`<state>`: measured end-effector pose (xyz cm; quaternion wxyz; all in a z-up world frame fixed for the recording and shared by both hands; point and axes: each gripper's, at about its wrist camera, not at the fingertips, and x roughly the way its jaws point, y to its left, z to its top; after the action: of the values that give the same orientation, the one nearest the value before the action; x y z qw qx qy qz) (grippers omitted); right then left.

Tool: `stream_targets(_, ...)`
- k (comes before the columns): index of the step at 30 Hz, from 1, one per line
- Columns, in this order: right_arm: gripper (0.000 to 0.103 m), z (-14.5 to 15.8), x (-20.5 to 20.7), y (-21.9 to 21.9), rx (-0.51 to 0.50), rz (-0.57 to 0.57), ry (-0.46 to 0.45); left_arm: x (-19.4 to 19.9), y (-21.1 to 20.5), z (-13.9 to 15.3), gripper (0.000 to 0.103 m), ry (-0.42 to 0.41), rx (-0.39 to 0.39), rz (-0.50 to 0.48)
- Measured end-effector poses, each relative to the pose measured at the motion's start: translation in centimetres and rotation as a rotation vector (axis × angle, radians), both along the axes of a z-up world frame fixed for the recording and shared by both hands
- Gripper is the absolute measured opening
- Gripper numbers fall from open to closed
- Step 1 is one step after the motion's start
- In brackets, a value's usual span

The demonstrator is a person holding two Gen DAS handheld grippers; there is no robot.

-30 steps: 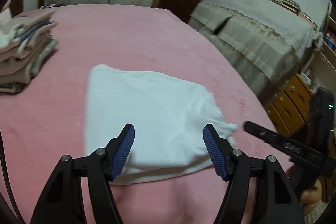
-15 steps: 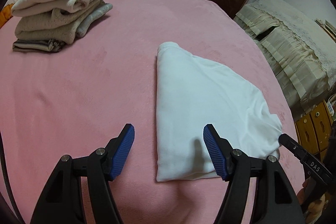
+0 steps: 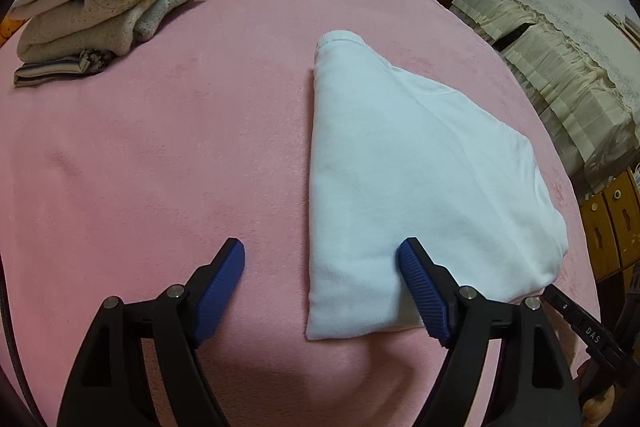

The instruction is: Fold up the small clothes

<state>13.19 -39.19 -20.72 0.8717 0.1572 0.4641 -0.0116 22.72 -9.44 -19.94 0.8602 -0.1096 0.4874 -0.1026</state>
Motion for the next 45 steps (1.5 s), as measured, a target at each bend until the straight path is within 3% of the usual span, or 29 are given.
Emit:
stream_targets(5,0.0,1.2,-0.5,-0.3,-0.02,-0.015,-0.021,0.0,-0.1,0.2,0.078,-0.009,0.009,-0.001)
stream_targets(11,0.001,5.7,1.5,2.2,-0.034,0.047,-0.136,-0.3,-0.6,0.9,0.078,-0.025,0.016,-0.018)
stream_targets(16,0.001,6.8,5.3,5.4,-0.062,0.14,-0.165,-0.1,-1.9,3.6,0.078,-0.133,0.02,-0.06)
stream_targets(21,0.001,5.1,9.0,7.4,-0.065,0.183,-0.13,2.3,-4.0,4.3,0.078,-0.177,0.042,-0.1)
stream_targets(26,0.0,1.9,8.9,4.8,-0.15,0.04,-0.071,3.9,-4.7,1.5,0.078,-0.098,0.06,-0.106)
stream_targets(28,0.0,0.5,8.0,2.9,-0.083,0.025,-0.063,3.4,-4.6,1.0,0.081,-0.124,0.064,-0.115)
stream_targets(32,0.0,0.4,7.1,3.0,-0.12,0.034,-0.073,3.1,-4.8,0.8,0.084,-0.145,0.087,-0.12)
stream_targets(39,0.0,0.1,6.6,3.1,-0.123,0.019,-0.076,3.7,-3.2,-0.3,0.095,-0.06,-0.021,-0.071)
stream_targets(45,0.0,0.6,7.3,2.9,-0.123,0.029,-0.059,3.4,-3.7,0.3,0.095,-0.059,0.011,-0.087)
